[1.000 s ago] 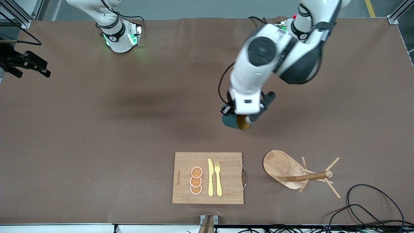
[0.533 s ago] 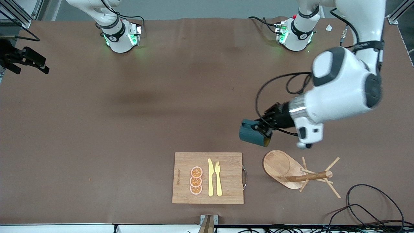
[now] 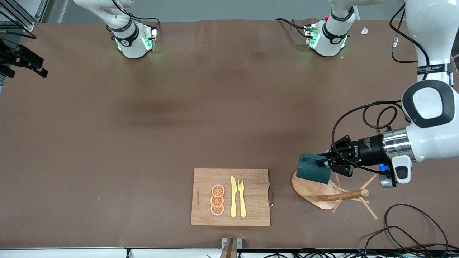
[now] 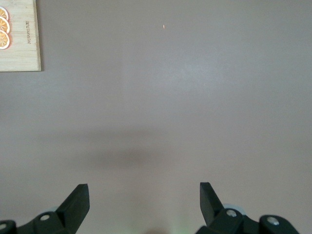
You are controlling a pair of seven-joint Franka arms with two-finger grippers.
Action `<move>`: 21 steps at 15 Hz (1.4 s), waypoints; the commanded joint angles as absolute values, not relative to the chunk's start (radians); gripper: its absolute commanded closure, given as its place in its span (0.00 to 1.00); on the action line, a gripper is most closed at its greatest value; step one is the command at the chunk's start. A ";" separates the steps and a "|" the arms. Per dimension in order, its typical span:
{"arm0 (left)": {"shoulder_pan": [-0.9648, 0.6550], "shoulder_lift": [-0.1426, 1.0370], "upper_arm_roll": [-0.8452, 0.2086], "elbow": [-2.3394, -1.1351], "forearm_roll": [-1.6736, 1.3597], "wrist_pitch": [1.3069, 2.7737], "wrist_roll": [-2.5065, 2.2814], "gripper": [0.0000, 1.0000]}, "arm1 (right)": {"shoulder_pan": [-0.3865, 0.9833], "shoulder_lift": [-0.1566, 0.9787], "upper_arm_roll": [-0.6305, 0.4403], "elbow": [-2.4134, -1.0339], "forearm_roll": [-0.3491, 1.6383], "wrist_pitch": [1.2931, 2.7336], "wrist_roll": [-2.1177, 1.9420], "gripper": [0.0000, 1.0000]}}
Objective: Pass cup and hang on rack
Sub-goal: 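Lift the mug with the left gripper and carry it to the rack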
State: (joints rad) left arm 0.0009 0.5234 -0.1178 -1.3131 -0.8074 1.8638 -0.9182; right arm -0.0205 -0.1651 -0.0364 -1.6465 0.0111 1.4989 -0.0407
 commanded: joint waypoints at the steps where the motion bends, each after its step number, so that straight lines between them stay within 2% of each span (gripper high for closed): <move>1: 0.034 0.548 -0.126 -1.304 -0.909 1.875 -0.838 1.00 | -0.028 -0.144 -0.025 -1.603 -0.018 1.471 -0.037 0.00; 12: 0.049 0.607 -0.124 -1.304 -0.937 1.905 -0.740 1.00 | -0.046 -0.146 -0.026 -1.605 -0.006 1.378 -0.057 0.00; 21: 0.123 0.649 -0.126 -1.308 -1.104 1.908 -0.693 0.98 | -0.049 -0.147 -0.028 -1.611 -0.003 1.424 -0.060 0.00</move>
